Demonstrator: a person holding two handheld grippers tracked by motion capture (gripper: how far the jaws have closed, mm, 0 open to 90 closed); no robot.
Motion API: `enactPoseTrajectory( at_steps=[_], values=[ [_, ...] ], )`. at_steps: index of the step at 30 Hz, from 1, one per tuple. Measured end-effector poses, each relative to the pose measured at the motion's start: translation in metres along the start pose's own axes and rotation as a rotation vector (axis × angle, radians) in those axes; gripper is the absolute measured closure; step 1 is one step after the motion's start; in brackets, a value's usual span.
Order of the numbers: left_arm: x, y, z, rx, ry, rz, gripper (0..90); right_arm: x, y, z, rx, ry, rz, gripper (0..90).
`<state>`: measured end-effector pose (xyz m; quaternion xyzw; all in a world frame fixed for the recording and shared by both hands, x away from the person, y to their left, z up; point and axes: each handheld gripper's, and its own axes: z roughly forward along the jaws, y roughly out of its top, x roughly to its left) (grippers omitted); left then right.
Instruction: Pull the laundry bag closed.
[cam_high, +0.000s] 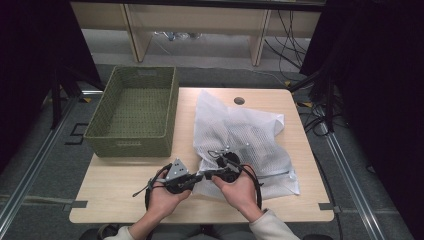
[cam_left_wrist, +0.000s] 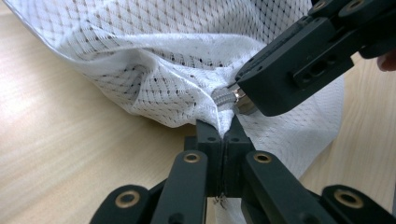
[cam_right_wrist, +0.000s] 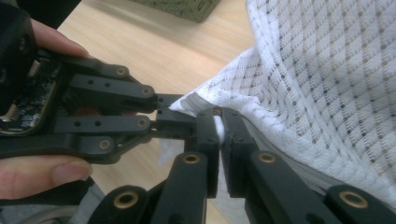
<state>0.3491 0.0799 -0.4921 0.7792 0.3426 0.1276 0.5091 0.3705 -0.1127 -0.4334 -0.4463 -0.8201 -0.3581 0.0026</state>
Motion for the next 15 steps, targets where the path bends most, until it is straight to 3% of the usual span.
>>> enactPoseTrajectory(
  at_steps=[1,4,5,6,7,9,11,12,14,15],
  values=[
    [0.0011,0.001,-0.0009,0.004,0.0,0.021,88.7,0.0009,0.0,-0.0007,-0.009,-0.001,0.027,88.1],
    [-0.0001,0.0008,-0.0002,-0.014,0.001,-0.007,88.7,-0.0001,0.0005,-0.0021,-0.008,-0.007,0.039,88.0],
    [0.0011,0.0013,-0.0011,-0.013,0.002,0.006,88.7,-0.0012,0.0003,-0.0025,-0.003,-0.031,0.013,88.0],
    [0.0019,0.0018,-0.0017,-0.009,-0.001,0.008,88.7,-0.0056,-0.0003,-0.0004,-0.007,-0.004,-0.021,88.0],
    [0.0014,0.0016,-0.0019,-0.008,0.006,0.006,88.7,-0.003,-0.002,-0.0008,-0.004,-0.015,0.035,88.0],
    [0.0006,0.0015,-0.0013,-0.011,0.006,0.004,88.7,-0.0034,-0.0016,-0.0018,-0.005,-0.013,-0.002,88.0],
    [0.001,0.0018,-0.0013,-0.01,0.005,0.01,88.6,-0.0028,-0.0017,-0.0012,-0.006,-0.02,0.002,88.0],
    [-0.0001,0.0015,-0.0012,-0.023,-0.001,-0.014,88.7,-0.0033,-0.0016,-0.0009,-0.003,-0.02,0.003,88.0],
    [0.0012,0.0031,-0.0035,-0.03,0.0,0.002,88.7,-0.0032,-0.0019,-0.0019,-0.003,-0.045,0.007,88.0],
    [0.0013,0.0044,-0.0053,-0.042,0.003,-0.011,88.7,-0.0047,-0.0019,-0.0016,-0.004,-0.06,-0.001,88.0]
  ],
)
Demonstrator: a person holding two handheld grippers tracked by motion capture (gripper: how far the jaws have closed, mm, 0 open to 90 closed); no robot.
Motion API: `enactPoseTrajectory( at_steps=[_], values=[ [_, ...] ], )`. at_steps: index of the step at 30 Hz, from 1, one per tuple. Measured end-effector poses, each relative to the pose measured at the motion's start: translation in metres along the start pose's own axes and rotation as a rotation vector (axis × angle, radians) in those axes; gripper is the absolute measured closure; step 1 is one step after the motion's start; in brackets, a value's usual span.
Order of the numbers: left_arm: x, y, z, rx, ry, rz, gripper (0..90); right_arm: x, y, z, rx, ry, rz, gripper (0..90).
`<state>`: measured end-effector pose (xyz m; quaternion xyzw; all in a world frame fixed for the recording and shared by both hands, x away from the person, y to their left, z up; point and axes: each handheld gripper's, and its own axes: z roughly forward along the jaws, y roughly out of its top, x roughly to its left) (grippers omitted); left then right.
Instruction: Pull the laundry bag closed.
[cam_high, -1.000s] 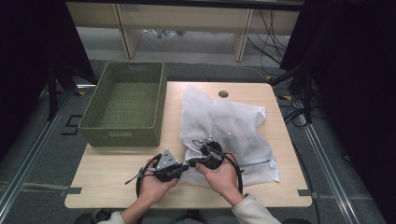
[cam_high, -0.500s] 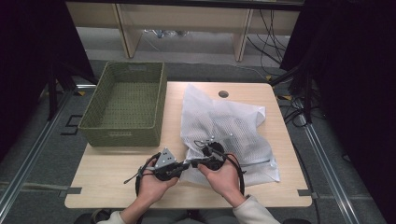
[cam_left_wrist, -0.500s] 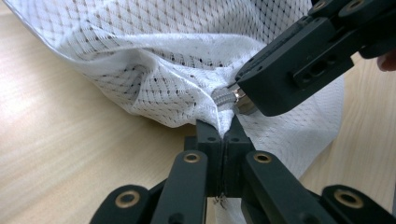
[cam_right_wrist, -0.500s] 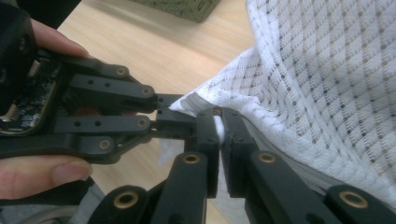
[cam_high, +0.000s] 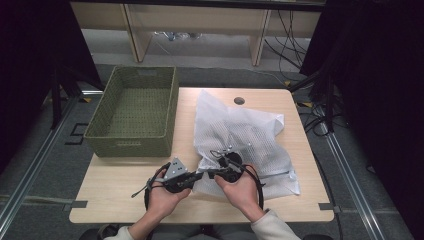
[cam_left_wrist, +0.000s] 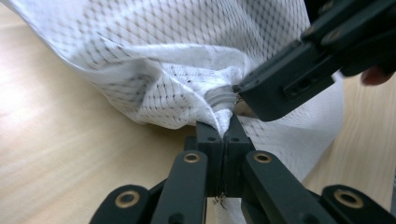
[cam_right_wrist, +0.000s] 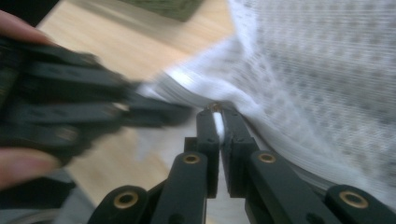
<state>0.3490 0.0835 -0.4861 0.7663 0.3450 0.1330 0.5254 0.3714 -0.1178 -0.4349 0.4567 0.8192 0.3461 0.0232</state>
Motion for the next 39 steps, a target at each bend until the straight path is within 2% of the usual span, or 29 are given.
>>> enactPoseTrajectory(
  at_steps=[1,2,3,4,6,7,8,10,14,15,17,18,19,20,21,23,24,25,26,27,28,30,32,33,34,35,37,38,39],
  values=[
    [0.003,0.002,-0.003,0.016,0.011,0.017,88.7,-0.003,-0.001,-0.001,-0.008,-0.009,-0.009,88.0],
    [0.003,0.003,-0.003,-0.004,0.014,0.006,88.7,-0.004,-0.002,-0.003,-0.003,-0.022,0.011,88.0],
    [0.003,0.002,-0.003,-0.008,0.017,-0.002,88.7,-0.008,-0.002,-0.003,-0.009,-0.005,0.007,88.0],
    [0.003,0.002,-0.002,0.002,0.006,-0.001,88.7,-0.008,-0.003,-0.004,-0.016,-0.004,0.005,88.0],
    [0.002,0.001,-0.002,0.012,0.009,0.006,88.7,-0.007,-0.003,-0.005,-0.015,-0.018,-0.019,87.9],
    [0.003,0.001,-0.002,0.013,0.011,-0.001,88.7,-0.006,-0.003,-0.004,-0.014,-0.025,-0.014,87.9],
    [0.002,0.0,-0.002,0.004,0.006,-0.019,88.7,-0.007,-0.003,-0.004,-0.012,-0.012,-0.014,87.9],
    [0.003,0.0,-0.002,0.012,0.007,-0.008,88.6,-0.007,-0.004,-0.003,-0.01,-0.02,-0.005,87.9],
    [0.003,-0.001,-0.002,0.007,0.0,-0.027,88.6,-0.006,-0.003,-0.004,-0.018,-0.009,-0.016,87.9],
    [0.004,0.0,-0.003,0.005,0.006,-0.018,88.6,-0.007,-0.003,-0.005,-0.015,-0.008,-0.019,87.9],
    [0.005,0.0,-0.003,-0.002,0.014,-0.011,88.7,-0.007,-0.003,-0.005,-0.015,-0.039,-0.01,88.0],
    [0.005,0.0,-0.003,0.0,0.014,-0.01,88.7,-0.009,-0.004,-0.005,-0.017,-0.021,-0.006,88.0],
    [0.006,-0.001,-0.003,0.01,0.013,-0.003,88.6,-0.01,-0.004,-0.005,-0.01,-0.022,-0.014,87.9],
    [0.005,-0.001,-0.003,0.006,0.012,-0.019,88.6,-0.01,-0.005,-0.005,-0.017,-0.024,-0.017,87.9],
    [0.006,-0.001,-0.003,0.007,0.01,-0.005,88.6,-0.009,-0.005,-0.005,-0.018,-0.029,-0.017,87.9],
    [0.005,-0.001,-0.003,0.004,0.01,-0.028,88.6,-0.009,-0.006,-0.006,-0.01,-0.027,0.007,87.9],
    [0.005,-0.001,-0.003,0.004,0.01,-0.028,88.6,-0.009,-0.006,-0.006,0.0,-0.043,0.022,87.9],
    [0.007,-0.001,-0.004,0.0,0.017,-0.018,88.6,-0.011,-0.006,-0.008,-0.013,-0.045,-0.009,88.0],
    [0.008,-0.001,-0.004,0.005,0.016,-0.01,88.6,-0.012,-0.006,-0.008,-0.01,-0.034,-0.004,87.9],
    [0.008,-0.001,-0.004,-0.002,0.015,-0.03,88.6,-0.01,-0.006,-0.009,-0.008,-0.042,0.027,87.9],
    [0.009,-0.001,-0.004,0.001,0.019,-0.018,88.6,-0.011,-0.007,-0.01,-0.009,-0.042,0.021,87.9],
    [0.009,-0.002,-0.004,-0.007,0.017,-0.045,88.6,-0.013,-0.008,-0.01,-0.013,-0.048,0.022,87.9],
    [0.01,-0.001,-0.005,-0.007,0.023,-0.038,88.7,-0.013,-0.009,-0.012,-0.004,-0.066,0.038,87.9],
    [0.011,-0.001,-0.005,-0.009,0.021,-0.037,88.6,-0.012,-0.009,-0.013,-0.005,-0.06,0.049,87.9],
    [0.012,-0.001,-0.006,0.001,0.02,-0.027,88.6,-0.014,-0.01,-0.014,-0.01,-0.052,0.023,87.9],
    [0.012,-0.002,-0.005,-0.008,0.026,-0.039,88.6,-0.014,-0.011,-0.014,-0.007,-0.059,0.039,87.9],
    [0.012,-0.002,-0.005,-0.001,0.028,-0.037,88.6,-0.017,-0.011,-0.016,-0.024,-0.044,-0.011,87.9],
    [0.013,-0.002,-0.005,-0.001,0.028,-0.037,88.6,-0.017,-0.011,-0.016,-0.026,-0.053,-0.007,87.9],
    [0.014,-0.002,-0.006,0.0,0.026,-0.023,88.6,-0.016,-0.012,-0.017,-0.028,-0.05,0.024,87.9]
  ],
)
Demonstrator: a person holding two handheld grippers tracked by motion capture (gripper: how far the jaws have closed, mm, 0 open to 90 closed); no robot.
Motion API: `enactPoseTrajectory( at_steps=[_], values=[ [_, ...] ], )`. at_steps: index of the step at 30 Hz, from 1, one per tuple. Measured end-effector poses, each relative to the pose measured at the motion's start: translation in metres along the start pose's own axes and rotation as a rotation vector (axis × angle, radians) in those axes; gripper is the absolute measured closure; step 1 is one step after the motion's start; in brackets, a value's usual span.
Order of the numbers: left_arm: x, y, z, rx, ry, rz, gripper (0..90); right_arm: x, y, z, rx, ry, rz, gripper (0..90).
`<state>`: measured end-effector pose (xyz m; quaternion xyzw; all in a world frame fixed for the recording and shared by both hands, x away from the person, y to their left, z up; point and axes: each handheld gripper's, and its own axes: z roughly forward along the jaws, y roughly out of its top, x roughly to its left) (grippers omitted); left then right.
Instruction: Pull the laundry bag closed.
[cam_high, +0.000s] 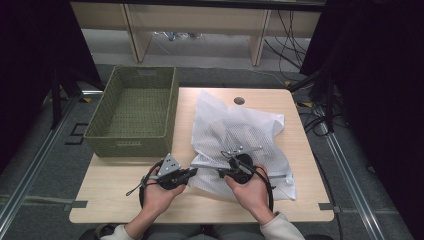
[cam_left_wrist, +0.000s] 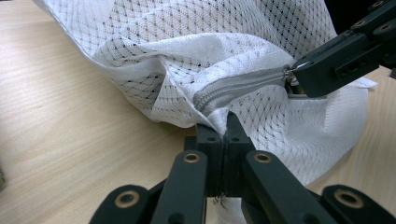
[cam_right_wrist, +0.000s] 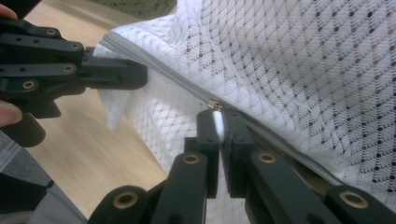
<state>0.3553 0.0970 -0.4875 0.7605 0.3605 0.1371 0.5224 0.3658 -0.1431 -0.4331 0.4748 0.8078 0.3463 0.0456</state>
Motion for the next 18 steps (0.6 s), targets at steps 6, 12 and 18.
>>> enactPoseTrajectory(
  at_steps=[6,12,18],
  values=[
    [0.0009,-0.0009,0.0005,-0.01,0.017,-0.016,88.6,-0.0013,-0.0005,-0.0003,-0.002,-0.003,-0.026,87.9],
    [0.0035,-0.0018,-0.001,0.003,0.028,-0.007,88.6,-0.0039,-0.0021,-0.0031,-0.005,-0.015,-0.016,87.9],
    [0.0039,-0.0022,-0.0005,-0.004,0.03,-0.006,88.6,-0.0045,-0.0043,-0.0054,-0.013,-0.013,0.003,87.9]
  ],
)
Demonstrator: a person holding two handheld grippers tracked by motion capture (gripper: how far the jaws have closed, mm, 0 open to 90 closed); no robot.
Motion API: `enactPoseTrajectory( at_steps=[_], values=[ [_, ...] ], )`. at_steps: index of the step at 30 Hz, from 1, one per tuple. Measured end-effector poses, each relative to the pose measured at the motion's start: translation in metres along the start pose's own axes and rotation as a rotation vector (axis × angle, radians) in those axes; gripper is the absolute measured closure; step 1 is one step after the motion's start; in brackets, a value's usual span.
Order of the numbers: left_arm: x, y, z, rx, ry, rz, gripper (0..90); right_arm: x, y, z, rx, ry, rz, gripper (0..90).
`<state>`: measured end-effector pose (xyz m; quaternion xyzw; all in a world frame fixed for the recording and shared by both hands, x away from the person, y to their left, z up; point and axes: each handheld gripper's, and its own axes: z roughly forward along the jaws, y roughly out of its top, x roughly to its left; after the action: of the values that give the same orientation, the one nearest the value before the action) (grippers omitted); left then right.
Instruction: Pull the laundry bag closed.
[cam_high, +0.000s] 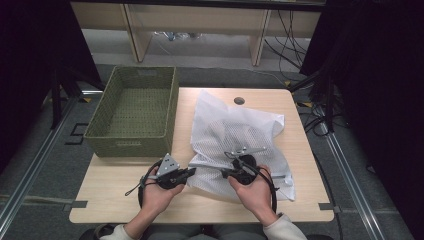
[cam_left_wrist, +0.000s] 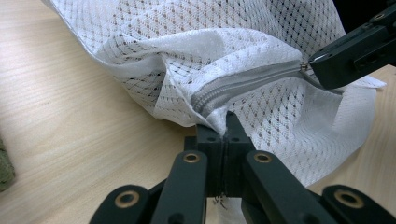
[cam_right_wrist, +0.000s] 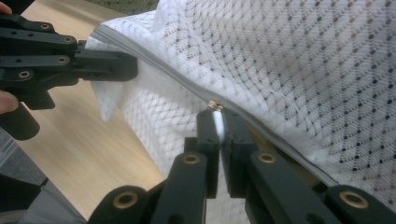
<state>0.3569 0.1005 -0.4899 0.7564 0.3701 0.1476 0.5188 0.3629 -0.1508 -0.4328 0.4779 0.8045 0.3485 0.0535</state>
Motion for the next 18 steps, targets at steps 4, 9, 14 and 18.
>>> enactPoseTrajectory(
  at_steps=[4,9,14,18],
  values=[
    [0.0008,-0.0004,0.0006,0.001,-0.007,0.001,88.6,-0.003,-0.0006,-0.0014,0.002,-0.012,-0.027,87.9],
    [0.0009,-0.0005,0.0003,0.003,0.0,0.003,88.6,-0.0026,-0.0014,-0.0018,-0.001,-0.002,-0.015,87.9],
    [0.0022,-0.0006,-0.0003,0.011,0.004,0.003,88.6,-0.0018,-0.002,-0.0036,0.006,-0.017,-0.004,87.9],
    [0.0023,-0.0008,-0.0002,0.014,0.008,0.003,88.6,-0.0042,-0.0026,-0.0048,0.007,-0.017,-0.017,87.9]
  ],
)
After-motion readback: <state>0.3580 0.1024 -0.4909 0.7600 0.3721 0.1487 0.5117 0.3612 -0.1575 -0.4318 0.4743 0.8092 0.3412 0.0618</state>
